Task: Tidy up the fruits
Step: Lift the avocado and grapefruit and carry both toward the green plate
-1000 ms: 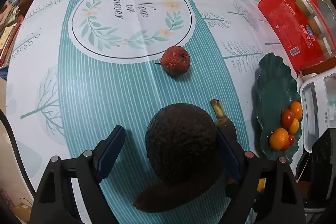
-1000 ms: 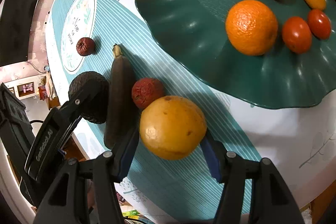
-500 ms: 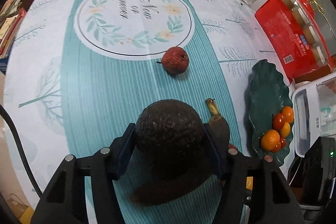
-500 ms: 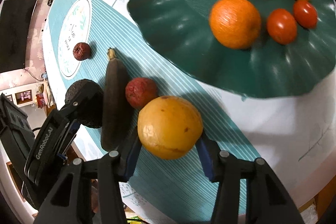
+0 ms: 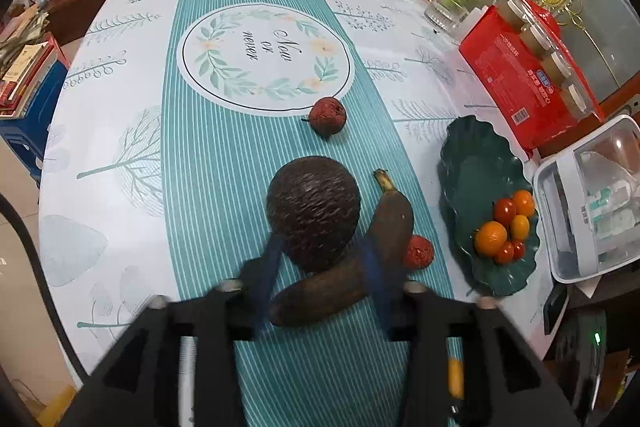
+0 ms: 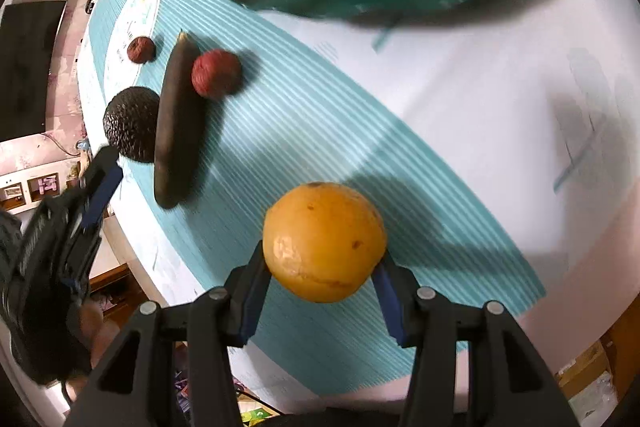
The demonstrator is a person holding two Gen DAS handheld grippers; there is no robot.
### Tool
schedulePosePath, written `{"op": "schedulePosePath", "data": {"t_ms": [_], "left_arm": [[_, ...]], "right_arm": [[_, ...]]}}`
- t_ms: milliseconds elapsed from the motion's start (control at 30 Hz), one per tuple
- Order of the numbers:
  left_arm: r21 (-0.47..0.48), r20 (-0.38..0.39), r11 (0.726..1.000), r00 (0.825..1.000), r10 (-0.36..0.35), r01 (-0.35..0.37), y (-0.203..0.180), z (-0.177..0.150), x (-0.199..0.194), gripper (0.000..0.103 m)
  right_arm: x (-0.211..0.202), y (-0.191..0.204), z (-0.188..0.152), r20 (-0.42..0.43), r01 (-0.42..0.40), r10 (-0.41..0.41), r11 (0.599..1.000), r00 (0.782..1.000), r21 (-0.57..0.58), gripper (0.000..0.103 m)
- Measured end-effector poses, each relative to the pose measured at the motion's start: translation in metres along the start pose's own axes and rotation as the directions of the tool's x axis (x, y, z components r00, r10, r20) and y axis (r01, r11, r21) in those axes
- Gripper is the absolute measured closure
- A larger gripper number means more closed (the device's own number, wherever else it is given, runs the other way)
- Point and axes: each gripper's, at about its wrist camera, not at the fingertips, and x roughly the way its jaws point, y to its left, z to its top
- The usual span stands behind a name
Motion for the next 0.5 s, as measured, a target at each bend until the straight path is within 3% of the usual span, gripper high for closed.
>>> {"op": "schedulePosePath", "data": {"t_ms": [33, 200, 500], "left_arm": [[-0.002, 0.005, 1.000, 1.000, -0.004, 0.004, 0.000, -0.001, 0.001, 0.041], [-0.032, 0.015, 0.999, 1.000, 0.015, -0.015, 0.001, -0.001, 0.016, 0.035], [-0.012, 0.033, 0.998, 0.997, 0.066, -0.066, -0.007, -0.002, 0.040, 0.036]], "right_arm": [[-0.002, -0.003, -0.005, 0.011, 0.000, 0.001, 1.000, 1.000, -0.003, 0.054], [-0.018, -0.018, -0.018, 0.072, -0.003, 0.004, 1.000, 0.997, -0.021, 0.054], [-0.041, -0.042, -0.024, 0.156, 0.023, -0.016, 0.999, 0.988, -0.040, 0.054]]}}
